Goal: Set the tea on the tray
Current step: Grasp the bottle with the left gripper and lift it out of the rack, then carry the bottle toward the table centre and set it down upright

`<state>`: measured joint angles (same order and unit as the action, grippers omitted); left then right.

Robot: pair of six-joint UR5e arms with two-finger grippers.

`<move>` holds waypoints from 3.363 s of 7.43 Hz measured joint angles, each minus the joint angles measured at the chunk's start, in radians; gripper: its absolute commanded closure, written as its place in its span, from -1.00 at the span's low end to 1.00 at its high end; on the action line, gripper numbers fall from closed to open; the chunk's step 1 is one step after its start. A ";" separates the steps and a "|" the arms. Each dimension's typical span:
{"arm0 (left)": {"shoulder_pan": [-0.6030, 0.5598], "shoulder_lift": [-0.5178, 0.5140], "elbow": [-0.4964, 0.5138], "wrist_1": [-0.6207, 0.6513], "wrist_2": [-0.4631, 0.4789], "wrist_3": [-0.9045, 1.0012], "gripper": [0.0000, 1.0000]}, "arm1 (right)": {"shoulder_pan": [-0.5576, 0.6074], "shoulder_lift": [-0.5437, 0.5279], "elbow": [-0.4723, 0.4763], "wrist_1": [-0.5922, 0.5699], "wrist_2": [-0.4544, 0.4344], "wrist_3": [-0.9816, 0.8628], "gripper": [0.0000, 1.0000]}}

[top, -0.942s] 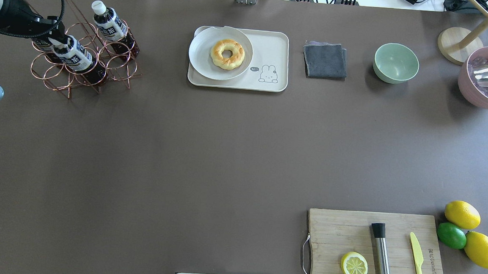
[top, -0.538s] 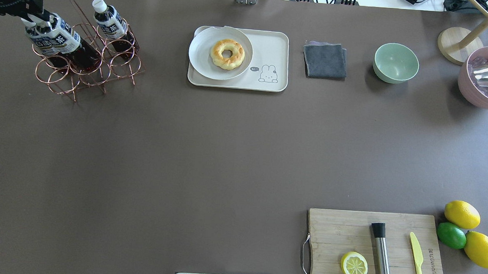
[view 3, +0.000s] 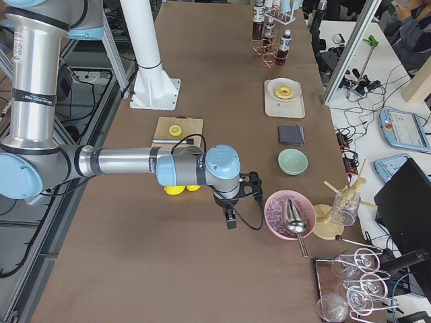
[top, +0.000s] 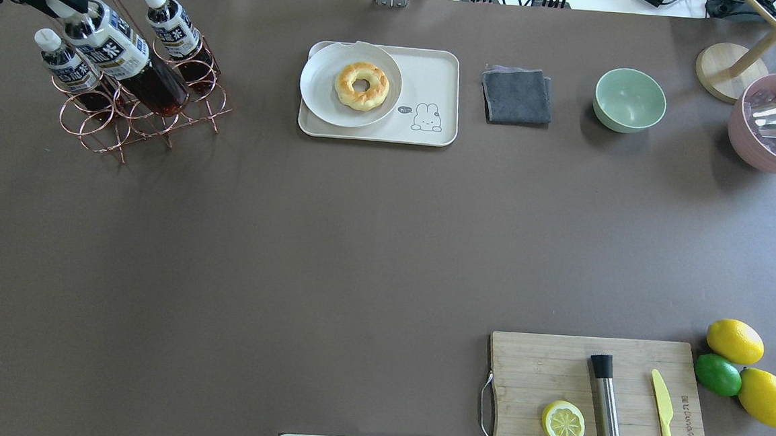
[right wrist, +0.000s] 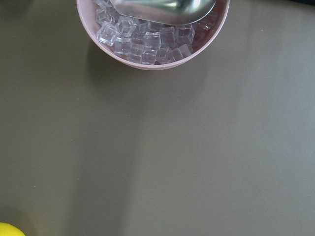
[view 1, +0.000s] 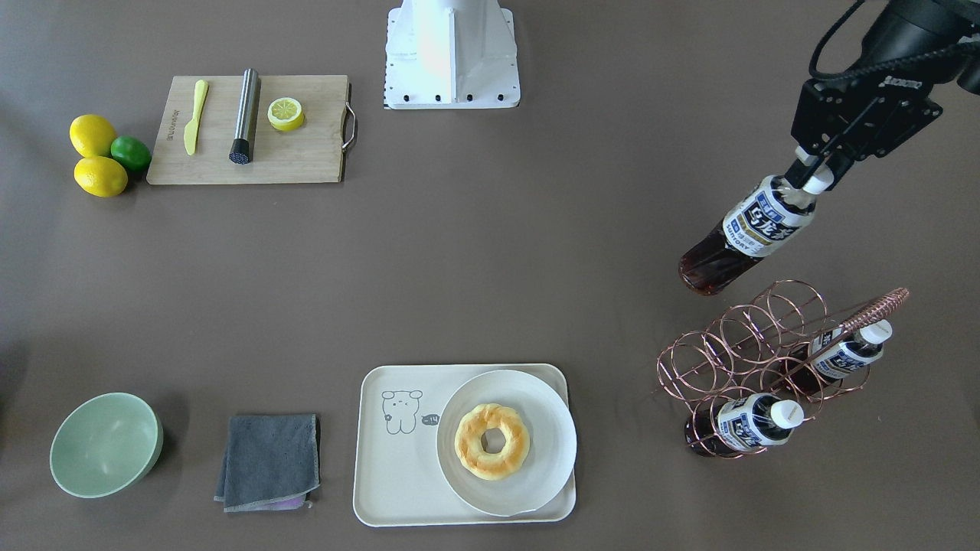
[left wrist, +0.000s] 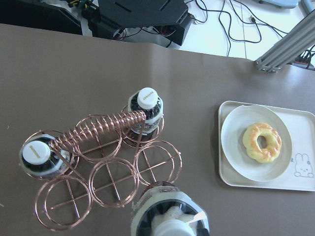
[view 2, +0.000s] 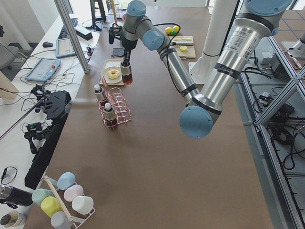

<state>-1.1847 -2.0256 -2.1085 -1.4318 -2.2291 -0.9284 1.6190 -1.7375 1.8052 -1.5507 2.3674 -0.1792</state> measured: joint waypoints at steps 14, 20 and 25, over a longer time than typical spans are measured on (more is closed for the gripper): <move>0.828 -0.424 0.174 0.245 0.625 -0.510 1.00 | -0.198 0.041 0.075 0.239 0.098 0.428 -1.00; 0.835 -0.417 0.199 0.203 0.625 -0.511 -0.90 | -0.200 0.042 0.077 0.239 0.098 0.429 -1.00; 0.831 -0.402 0.170 0.208 0.665 -0.496 -0.93 | -0.245 0.083 0.108 0.237 0.099 0.560 -1.00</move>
<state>-0.3534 -2.4279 -1.9384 -1.2235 -1.5640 -1.4241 1.3742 -1.6543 1.9135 -1.3137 2.4667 0.3805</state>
